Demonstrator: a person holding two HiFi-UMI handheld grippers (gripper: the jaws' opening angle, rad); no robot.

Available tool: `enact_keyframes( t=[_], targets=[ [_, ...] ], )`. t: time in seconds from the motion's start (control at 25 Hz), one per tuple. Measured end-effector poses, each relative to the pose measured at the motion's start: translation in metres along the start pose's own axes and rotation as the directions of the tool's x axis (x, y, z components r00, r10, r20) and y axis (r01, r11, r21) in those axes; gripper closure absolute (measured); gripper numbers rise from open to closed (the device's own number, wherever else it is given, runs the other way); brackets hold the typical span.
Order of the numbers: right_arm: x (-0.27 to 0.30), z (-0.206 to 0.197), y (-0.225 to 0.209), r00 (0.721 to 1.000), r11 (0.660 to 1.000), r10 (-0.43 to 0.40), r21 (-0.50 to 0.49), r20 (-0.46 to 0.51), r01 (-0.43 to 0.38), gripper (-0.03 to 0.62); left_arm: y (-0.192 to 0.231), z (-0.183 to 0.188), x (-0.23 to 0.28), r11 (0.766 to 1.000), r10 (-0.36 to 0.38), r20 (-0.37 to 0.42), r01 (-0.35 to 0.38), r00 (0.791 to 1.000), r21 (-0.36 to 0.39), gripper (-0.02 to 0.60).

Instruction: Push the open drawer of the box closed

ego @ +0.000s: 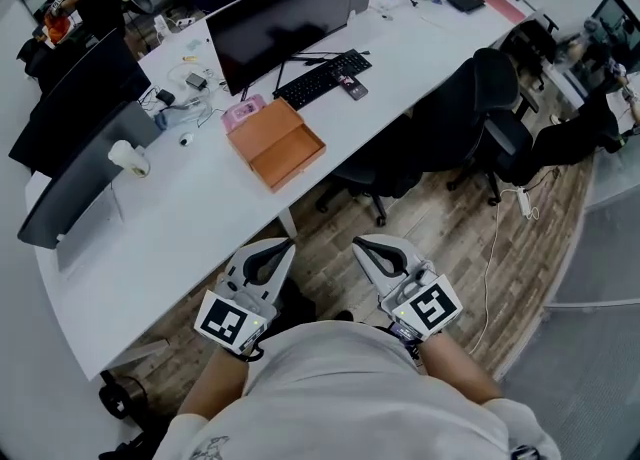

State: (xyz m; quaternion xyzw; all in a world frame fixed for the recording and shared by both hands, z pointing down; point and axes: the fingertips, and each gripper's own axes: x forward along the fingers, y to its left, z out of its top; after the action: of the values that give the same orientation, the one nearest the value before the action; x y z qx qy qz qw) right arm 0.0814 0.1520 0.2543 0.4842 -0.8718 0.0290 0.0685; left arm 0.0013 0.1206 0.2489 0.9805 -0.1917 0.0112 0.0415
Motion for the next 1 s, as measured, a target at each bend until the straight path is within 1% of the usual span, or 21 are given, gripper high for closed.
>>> enact_keyframes(
  t=[0.16,0.28,0.44,0.6,0.8,0.92,1.0],
  targets=[
    [0.044,0.014,-0.007,1.0,1.0,-0.012,-0.019,0.013,0.012,0.591,0.043,0.008,-0.002,1.0,-0.013,-0.005,0.013,1.0,0.001,0.583],
    [0.069,0.021,-0.008,1.0,1.0,-0.023,-0.01,0.011,0.023,0.591,0.07,0.016,-0.006,1.0,-0.018,0.009,0.018,1.0,0.008,0.583],
    [0.097,0.022,-0.008,0.999,0.998,-0.043,-0.047,0.026,0.045,0.591,0.099,0.018,-0.017,1.0,-0.023,0.017,0.023,1.0,0.015,0.583],
    [0.124,0.024,0.001,0.998,0.998,-0.044,-0.038,0.035,0.046,0.591,0.119,0.014,-0.025,0.999,-0.033,0.008,0.033,0.999,0.013,0.583],
    [0.146,0.018,0.008,1.0,0.999,-0.025,-0.02,0.001,0.025,0.591,0.137,0.012,-0.03,1.0,-0.028,0.01,0.028,1.0,0.002,0.583],
    [0.153,0.016,0.005,1.0,1.0,-0.028,-0.013,0.001,0.028,0.591,0.142,0.013,-0.032,1.0,-0.025,0.01,0.026,1.0,-0.003,0.583],
    [0.156,0.014,0.002,1.0,0.999,-0.027,-0.025,0.004,0.027,0.591,0.143,0.017,-0.035,1.0,-0.023,0.012,0.023,1.0,0.012,0.583]
  ],
)
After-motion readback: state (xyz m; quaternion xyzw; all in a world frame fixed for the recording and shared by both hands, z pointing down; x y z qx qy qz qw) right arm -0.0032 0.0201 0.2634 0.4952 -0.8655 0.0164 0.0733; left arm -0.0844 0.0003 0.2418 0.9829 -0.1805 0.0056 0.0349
